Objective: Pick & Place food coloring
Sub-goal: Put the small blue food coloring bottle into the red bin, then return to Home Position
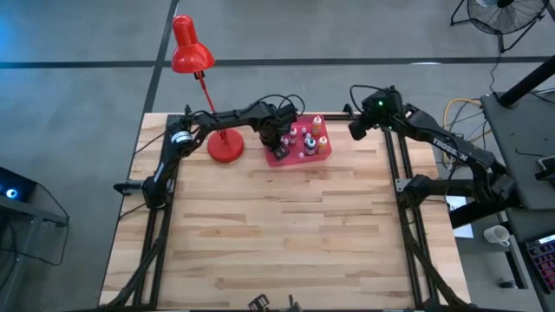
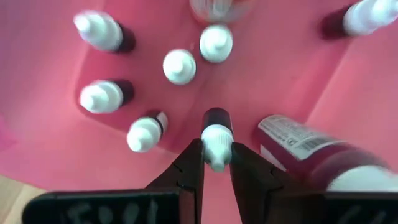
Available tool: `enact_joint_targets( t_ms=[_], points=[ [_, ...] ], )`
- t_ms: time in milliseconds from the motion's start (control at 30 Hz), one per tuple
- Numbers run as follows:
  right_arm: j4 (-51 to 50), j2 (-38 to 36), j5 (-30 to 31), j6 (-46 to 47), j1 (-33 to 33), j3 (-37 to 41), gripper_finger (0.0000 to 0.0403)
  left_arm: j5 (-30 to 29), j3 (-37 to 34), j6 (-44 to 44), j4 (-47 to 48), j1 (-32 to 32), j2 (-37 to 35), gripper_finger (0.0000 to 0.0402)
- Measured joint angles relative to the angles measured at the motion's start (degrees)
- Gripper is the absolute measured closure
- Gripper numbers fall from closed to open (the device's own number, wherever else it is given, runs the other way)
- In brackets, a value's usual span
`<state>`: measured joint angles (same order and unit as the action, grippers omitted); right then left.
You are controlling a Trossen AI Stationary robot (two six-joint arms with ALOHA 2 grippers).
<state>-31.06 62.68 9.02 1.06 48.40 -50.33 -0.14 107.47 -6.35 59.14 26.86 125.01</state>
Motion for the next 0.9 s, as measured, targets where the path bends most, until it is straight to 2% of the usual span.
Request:
enact_joint_targets(
  t_ms=[133, 467, 767, 900],
  points=[
    [0.1, 0.6, 0.0, -1.1, 0.0, 0.0, 0.0335, 0.0, 1.4, 0.2, 0.9, 0.2, 0.0, 0.0350],
    [0.1, 1.2, 0.0, -1.9, 0.0, 0.0, 0.0335, 0.1, 1.1, 2.0, 1.9, 0.6, 0.0, 0.0282],
    [0.2, 1.2, 0.0, -1.7, 0.0, 0.0, 0.0335, -1.1, 2.5, 2.1, 2.7, 0.6, -0.3, 0.0278],
    [0.4, 1.2, 0.0, -1.5, 0.0, 0.0, 0.0335, -1.4, 4.6, 2.0, 7.1, 0.6, -1.3, 0.0278]
  ],
)
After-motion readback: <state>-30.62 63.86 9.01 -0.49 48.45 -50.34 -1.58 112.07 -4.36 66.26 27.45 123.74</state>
